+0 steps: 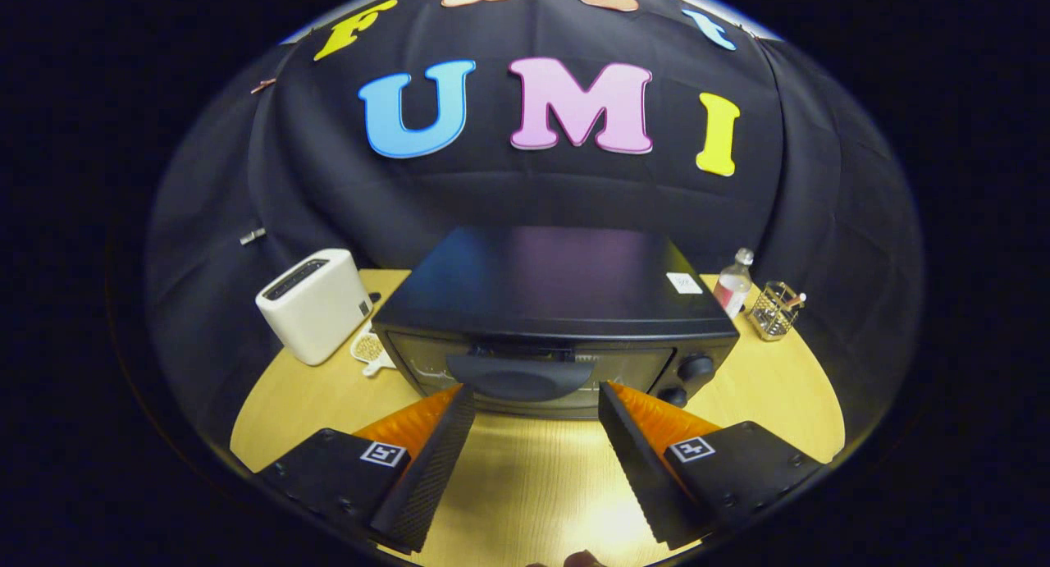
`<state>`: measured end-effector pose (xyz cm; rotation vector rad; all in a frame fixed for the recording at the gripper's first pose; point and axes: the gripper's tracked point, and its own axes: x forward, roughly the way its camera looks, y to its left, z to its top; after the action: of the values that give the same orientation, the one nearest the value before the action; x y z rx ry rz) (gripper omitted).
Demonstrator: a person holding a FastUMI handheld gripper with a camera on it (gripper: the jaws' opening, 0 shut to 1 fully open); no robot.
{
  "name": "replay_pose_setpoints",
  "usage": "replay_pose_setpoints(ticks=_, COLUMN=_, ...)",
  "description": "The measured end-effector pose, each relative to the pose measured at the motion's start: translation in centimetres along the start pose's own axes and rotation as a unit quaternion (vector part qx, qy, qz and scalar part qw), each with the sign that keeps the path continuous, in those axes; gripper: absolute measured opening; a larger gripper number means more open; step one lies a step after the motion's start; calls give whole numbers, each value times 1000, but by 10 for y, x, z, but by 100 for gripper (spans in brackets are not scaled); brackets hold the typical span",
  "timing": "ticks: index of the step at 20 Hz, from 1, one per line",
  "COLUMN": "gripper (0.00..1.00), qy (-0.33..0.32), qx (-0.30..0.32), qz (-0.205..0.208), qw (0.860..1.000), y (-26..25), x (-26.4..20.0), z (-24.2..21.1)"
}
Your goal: Open the toaster oven, put the food inside, and close the toaster oven door.
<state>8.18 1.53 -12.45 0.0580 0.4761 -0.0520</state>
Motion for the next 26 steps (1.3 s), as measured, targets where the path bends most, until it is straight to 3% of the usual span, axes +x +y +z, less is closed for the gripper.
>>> replay_pose_setpoints(ticks=3, gripper=100, qy=-47, qx=11, qz=-1, qw=999, y=-17, x=-34, z=30)
replay_pose_setpoints(ticks=6, gripper=99, qy=-95, qx=-13, qz=-71, qw=993, y=-75, x=-72, z=65)
replay_pose_setpoints(ticks=9, gripper=99, qy=-161, qx=-20, qz=-97, qw=982, y=-110, x=-124, z=110)
replay_pose_setpoints(ticks=16, gripper=99, qy=-203, qx=19, qz=-132, qw=970, y=-167, x=-233, z=109)
replay_pose_setpoints(ticks=20, gripper=99, qy=-189, qx=27, qz=-145, qw=971, y=-177, x=-236, z=98)
replay_pose_setpoints(ticks=26, gripper=99, qy=-180, qx=56, qz=-131, qw=973, y=-176, x=-216, z=100)
